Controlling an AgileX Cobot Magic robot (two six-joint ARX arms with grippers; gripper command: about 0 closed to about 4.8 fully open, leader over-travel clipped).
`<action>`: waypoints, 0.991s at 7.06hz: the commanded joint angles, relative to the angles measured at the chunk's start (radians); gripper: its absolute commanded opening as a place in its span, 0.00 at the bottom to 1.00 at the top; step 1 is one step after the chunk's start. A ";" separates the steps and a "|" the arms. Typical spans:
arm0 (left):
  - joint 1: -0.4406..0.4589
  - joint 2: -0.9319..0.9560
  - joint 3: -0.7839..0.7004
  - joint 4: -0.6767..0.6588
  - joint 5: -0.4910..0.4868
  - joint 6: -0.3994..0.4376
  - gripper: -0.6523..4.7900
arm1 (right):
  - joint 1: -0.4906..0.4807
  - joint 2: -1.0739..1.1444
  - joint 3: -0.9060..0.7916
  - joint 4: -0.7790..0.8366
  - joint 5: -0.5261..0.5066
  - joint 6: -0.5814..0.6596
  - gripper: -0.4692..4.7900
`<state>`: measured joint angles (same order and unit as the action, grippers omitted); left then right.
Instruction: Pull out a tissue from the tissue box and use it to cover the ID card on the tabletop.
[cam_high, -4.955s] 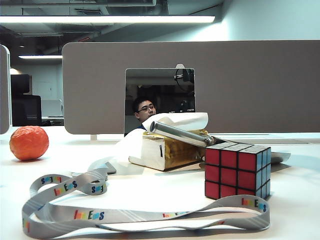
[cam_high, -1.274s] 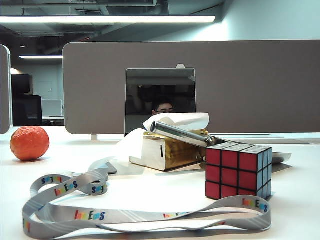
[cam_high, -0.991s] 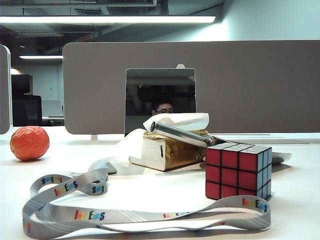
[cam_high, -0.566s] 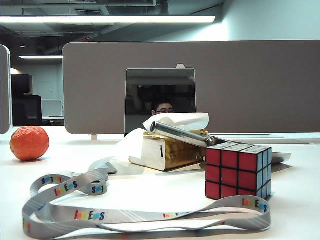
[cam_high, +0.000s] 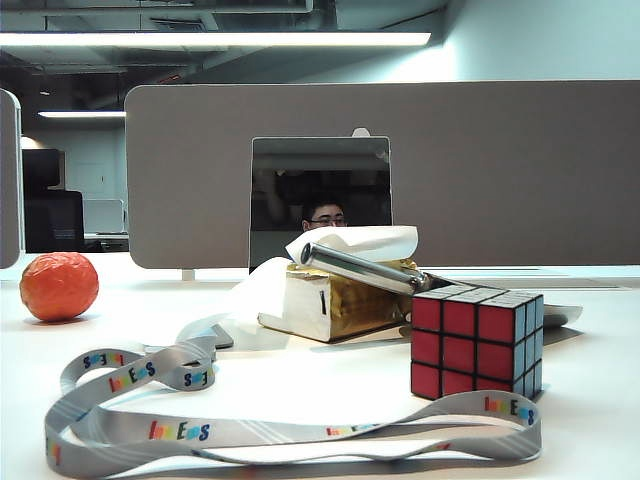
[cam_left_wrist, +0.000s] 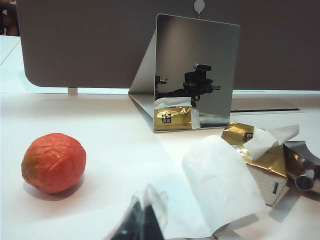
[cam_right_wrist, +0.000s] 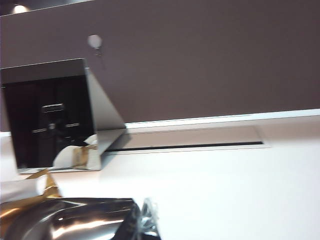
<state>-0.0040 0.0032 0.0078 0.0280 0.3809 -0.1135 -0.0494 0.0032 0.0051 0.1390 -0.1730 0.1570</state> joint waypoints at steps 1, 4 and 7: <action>-0.001 0.001 0.003 0.011 -0.038 -0.002 0.11 | 0.000 -0.001 -0.004 -0.023 -0.102 -0.077 0.09; -0.001 0.001 0.003 0.011 -0.122 0.001 0.11 | -0.002 -0.001 -0.004 -0.119 0.071 -0.171 0.09; -0.001 0.001 0.003 0.011 -0.160 0.001 0.11 | -0.002 -0.001 -0.004 -0.115 0.071 -0.180 0.09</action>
<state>-0.0040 0.0032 0.0078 0.0280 0.2279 -0.1131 -0.0505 0.0032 0.0051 0.0078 -0.1055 -0.0196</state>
